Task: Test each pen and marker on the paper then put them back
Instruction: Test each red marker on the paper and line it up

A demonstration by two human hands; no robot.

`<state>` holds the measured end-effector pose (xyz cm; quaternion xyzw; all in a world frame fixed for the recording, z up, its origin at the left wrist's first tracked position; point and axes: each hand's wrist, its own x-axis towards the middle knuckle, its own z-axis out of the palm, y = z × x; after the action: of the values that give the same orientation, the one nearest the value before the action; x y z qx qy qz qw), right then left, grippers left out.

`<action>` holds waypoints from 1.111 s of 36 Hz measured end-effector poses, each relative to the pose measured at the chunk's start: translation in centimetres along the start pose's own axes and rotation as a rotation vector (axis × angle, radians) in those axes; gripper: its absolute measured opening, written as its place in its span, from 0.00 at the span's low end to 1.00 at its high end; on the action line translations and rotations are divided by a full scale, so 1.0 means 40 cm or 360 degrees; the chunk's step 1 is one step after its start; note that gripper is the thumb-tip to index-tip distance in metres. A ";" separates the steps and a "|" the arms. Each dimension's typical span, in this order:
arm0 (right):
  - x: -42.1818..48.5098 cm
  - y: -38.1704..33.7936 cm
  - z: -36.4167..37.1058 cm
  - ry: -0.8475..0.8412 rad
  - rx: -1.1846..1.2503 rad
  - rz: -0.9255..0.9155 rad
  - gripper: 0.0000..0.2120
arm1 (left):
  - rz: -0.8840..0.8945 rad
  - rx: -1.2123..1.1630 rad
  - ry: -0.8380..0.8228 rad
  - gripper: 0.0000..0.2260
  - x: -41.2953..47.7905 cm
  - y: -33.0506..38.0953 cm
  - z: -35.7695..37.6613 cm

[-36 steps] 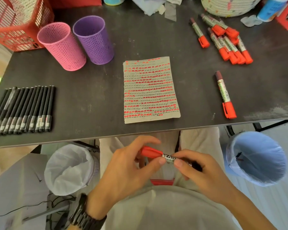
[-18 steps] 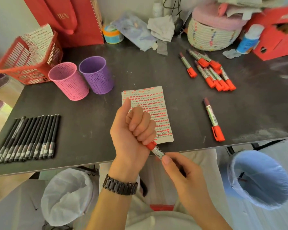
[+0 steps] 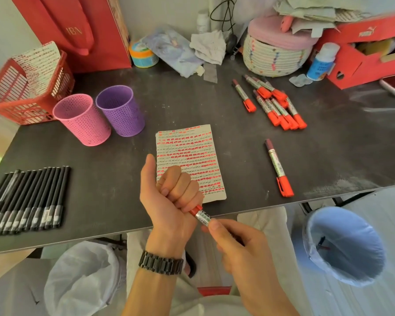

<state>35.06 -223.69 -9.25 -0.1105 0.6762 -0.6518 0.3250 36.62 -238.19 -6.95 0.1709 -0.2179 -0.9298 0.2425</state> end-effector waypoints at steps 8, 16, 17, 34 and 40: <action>0.067 -0.060 -0.036 -0.0269 -0.0261 -0.0174 0.05 | 0.0239 0.0839 0.0051 0.18 -0.013 0.041 -0.040; 0.117 -0.095 -0.106 -0.0289 -0.0380 -0.0209 0.12 | 0.0354 0.1834 0.0017 0.09 -0.070 0.046 -0.087; 0.120 -0.096 -0.109 -0.0295 -0.0286 -0.0193 0.12 | 0.0363 0.1859 0.0007 0.09 -0.071 0.048 -0.085; 0.163 -0.085 -0.077 0.0177 -0.0010 -0.0476 0.14 | 0.0719 0.2465 -0.0238 0.13 -0.036 -0.022 -0.064; 0.217 -0.128 -0.251 0.0360 -0.0524 -0.0509 0.11 | 0.0867 0.2995 0.0049 0.21 0.019 0.096 -0.131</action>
<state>21.16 -221.18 -7.56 -0.1939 0.7793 -0.5842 0.1178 39.63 -243.30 -9.66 0.2505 -0.8992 -0.2862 0.2164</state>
